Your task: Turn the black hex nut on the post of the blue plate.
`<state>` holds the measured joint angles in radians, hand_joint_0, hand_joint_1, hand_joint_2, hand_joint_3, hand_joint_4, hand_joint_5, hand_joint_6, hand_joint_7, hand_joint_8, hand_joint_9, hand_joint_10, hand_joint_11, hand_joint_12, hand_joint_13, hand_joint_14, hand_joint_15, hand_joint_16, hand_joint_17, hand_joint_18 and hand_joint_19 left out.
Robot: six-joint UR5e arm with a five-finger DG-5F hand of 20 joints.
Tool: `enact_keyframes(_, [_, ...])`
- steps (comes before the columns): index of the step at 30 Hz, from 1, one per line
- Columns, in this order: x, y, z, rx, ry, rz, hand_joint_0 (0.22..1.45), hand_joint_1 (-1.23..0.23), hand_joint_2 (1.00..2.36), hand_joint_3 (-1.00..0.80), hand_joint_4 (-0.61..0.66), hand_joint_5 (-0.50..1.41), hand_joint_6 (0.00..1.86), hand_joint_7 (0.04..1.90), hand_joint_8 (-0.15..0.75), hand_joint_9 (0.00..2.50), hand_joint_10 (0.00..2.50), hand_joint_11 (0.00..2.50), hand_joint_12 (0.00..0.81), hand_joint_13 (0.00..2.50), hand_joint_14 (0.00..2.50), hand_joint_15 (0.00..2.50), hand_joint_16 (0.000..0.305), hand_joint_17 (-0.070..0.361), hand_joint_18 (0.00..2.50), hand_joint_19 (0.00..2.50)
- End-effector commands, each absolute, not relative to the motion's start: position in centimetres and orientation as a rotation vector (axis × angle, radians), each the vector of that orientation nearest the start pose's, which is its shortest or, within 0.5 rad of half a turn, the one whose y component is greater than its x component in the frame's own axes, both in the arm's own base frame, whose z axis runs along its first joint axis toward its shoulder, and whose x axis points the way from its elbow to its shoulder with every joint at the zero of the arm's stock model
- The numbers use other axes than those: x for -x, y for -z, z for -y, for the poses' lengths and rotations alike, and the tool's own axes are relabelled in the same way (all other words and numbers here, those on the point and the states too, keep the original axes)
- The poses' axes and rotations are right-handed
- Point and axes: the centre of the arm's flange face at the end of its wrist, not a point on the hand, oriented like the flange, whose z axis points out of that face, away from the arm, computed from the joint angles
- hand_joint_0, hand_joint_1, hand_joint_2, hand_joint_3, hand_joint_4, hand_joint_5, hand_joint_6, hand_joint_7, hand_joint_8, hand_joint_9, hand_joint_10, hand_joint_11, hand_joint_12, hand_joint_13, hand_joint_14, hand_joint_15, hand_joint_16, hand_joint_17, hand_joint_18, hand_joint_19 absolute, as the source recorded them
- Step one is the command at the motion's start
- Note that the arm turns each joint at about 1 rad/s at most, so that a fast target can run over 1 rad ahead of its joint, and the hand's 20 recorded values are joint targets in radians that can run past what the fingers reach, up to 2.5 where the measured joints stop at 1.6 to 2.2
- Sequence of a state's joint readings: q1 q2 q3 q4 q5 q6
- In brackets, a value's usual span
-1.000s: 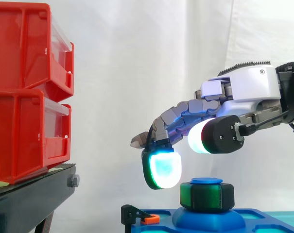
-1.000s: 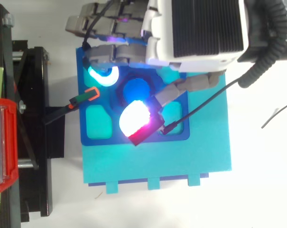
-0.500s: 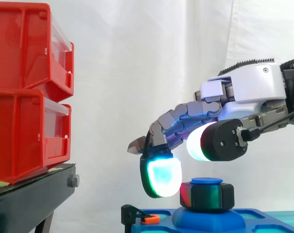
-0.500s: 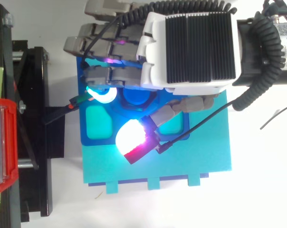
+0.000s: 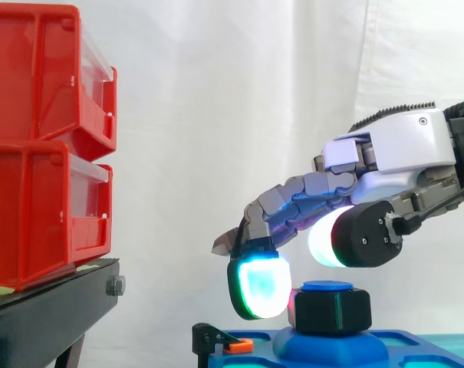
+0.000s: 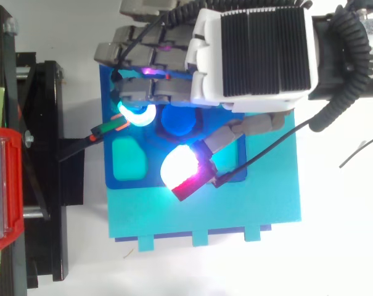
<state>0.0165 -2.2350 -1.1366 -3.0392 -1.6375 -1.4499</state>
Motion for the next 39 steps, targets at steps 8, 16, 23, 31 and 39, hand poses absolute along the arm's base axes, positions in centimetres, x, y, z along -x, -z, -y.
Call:
enact_keyframes(8, [-72.6,-29.8,14.0,-0.012,-0.175,-1.694,0.48,-0.24,1.00,-0.50,0.18,-0.20,0.54,1.19,0.245,0.29,0.00,0.00,0.373,0.34,0.00,0.11,0.059,0.133,0.18,0.19])
enact_keyframes(16, [-72.6,-30.7,15.2,0.006,-0.185,-1.684,0.48,-0.24,1.00,-0.50,0.18,-0.20,0.54,1.19,0.246,0.29,0.00,0.00,0.373,0.34,0.00,0.11,0.059,0.133,0.18,0.19])
enact_keyframes(23, [-72.8,-31.1,15.2,0.008,-0.187,-1.672,0.48,-0.25,1.00,-0.50,0.18,-0.20,0.54,1.19,0.246,0.29,0.00,0.01,0.373,0.34,0.00,0.11,0.059,0.133,0.18,0.19])
enact_keyframes(31, [-73.8,-33.7,13.5,-0.004,-0.170,-1.665,0.48,-0.25,1.00,-0.50,0.19,-0.19,0.50,1.20,0.245,0.28,0.00,0.00,0.375,0.33,0.00,0.11,0.059,0.133,0.18,0.19])
enact_keyframes(39, [-74.4,-33.1,10.2,-0.034,-0.131,-1.669,0.47,-0.24,1.00,-0.50,0.19,-0.20,0.50,1.17,0.244,0.26,0.00,0.01,0.379,0.30,0.00,0.11,0.060,0.135,0.14,0.21])
